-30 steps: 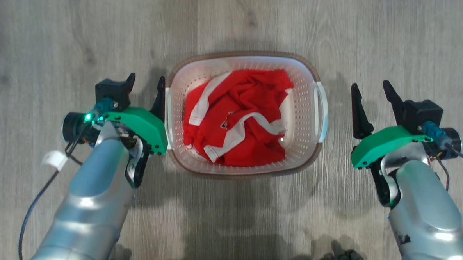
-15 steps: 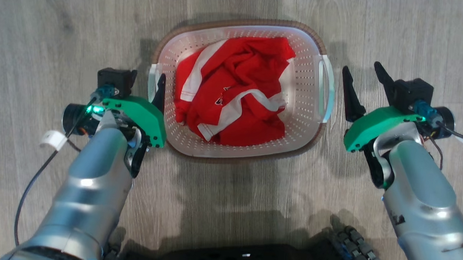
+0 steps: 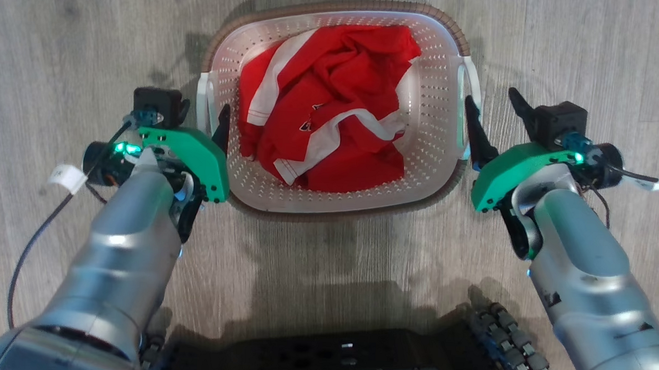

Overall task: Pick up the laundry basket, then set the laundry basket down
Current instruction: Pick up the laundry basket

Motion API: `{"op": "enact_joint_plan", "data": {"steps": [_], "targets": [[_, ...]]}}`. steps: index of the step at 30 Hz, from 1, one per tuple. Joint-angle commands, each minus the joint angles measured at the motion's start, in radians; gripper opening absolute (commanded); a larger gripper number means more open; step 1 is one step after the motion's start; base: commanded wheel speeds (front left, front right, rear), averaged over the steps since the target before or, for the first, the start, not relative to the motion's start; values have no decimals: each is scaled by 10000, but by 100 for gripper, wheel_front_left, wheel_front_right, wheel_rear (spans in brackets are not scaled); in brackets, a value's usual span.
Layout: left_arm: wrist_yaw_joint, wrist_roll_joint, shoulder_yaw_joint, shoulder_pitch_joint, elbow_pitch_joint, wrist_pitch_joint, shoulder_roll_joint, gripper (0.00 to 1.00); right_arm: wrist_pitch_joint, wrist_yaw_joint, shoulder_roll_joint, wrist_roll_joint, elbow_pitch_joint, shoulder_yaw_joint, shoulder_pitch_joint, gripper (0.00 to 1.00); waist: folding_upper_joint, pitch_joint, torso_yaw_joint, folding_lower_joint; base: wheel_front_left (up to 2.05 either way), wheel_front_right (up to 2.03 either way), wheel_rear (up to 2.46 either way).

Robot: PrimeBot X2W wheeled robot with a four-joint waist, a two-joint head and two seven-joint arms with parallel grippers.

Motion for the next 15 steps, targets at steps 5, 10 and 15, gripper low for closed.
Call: {"op": "enact_joint_plan", "data": {"steps": [5,10,15], "targets": [[-156,-342,-129,-344,346,-106,199,100,-118,29,195,253,453,505,-22,100,0,310,-30,-1,0,0,0],[-261,-742,-396,-639,589,12,199,100,-118,29,223,550,1148,905,-369,100,0,496,11,-1,0,0,0],[-306,-1049,-688,-842,710,70,199,100,-118,29,236,887,1499,1357,-657,100,0,569,39,-1,0,0,0]]}}
